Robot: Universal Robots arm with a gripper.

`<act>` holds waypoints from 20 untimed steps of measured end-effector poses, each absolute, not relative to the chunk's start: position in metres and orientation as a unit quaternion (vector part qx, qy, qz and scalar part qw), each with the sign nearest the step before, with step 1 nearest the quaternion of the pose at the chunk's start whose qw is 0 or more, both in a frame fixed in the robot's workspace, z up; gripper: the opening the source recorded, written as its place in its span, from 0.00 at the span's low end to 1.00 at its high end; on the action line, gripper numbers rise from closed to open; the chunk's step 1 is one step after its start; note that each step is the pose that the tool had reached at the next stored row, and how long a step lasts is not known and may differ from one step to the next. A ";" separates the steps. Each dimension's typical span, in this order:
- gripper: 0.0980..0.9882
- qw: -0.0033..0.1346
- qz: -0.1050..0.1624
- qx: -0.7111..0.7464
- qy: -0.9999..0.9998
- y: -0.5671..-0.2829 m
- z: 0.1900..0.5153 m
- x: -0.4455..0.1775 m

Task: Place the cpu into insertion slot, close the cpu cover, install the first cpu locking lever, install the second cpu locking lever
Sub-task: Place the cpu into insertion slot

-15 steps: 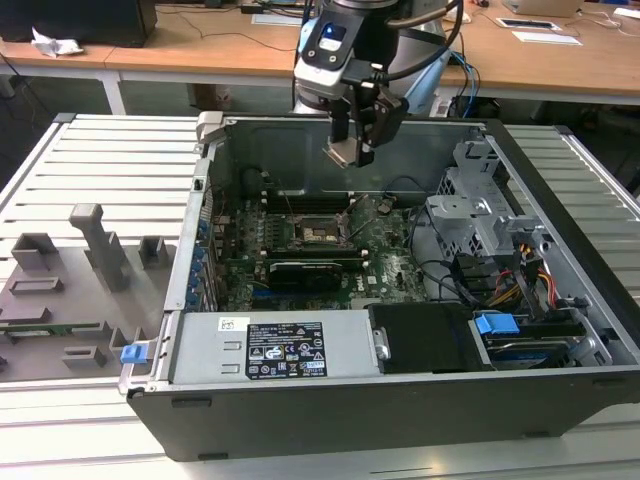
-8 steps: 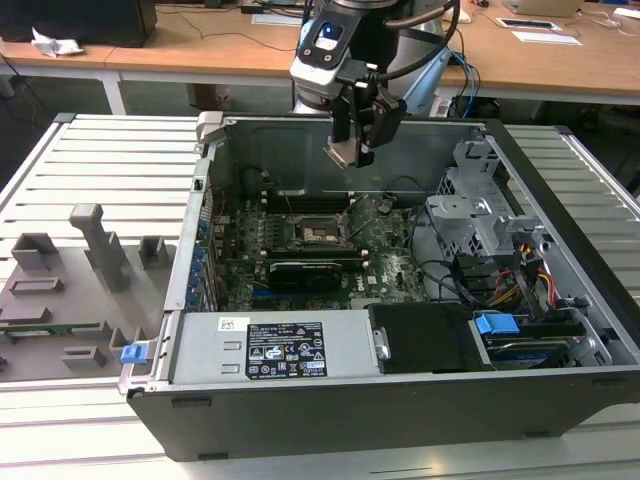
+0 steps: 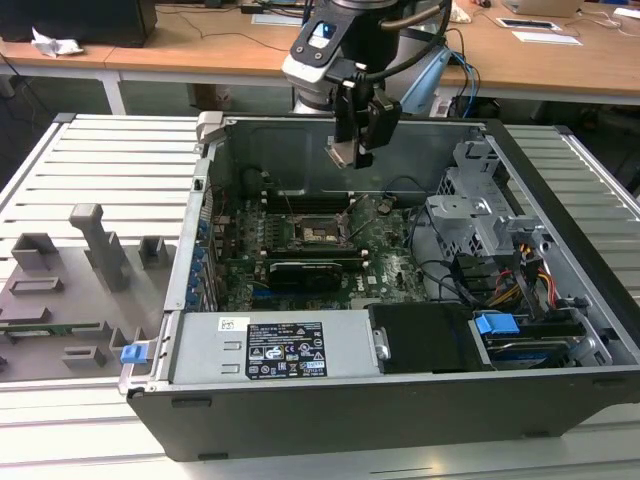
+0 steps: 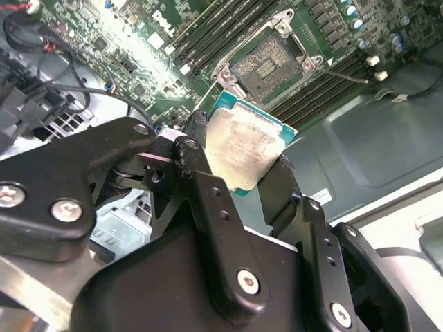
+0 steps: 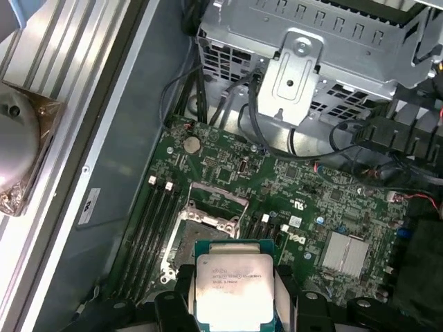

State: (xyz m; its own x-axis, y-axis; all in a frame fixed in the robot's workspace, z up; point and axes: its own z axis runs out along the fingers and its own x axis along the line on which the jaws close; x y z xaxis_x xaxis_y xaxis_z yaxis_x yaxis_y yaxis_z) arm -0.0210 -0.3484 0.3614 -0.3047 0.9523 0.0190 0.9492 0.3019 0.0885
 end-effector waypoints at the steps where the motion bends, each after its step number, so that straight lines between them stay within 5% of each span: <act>1: 0.50 0.019 0.041 0.595 0.803 -0.348 0.361 -0.021; 20: 0.50 0.021 0.040 0.634 0.772 -0.348 0.355 -0.023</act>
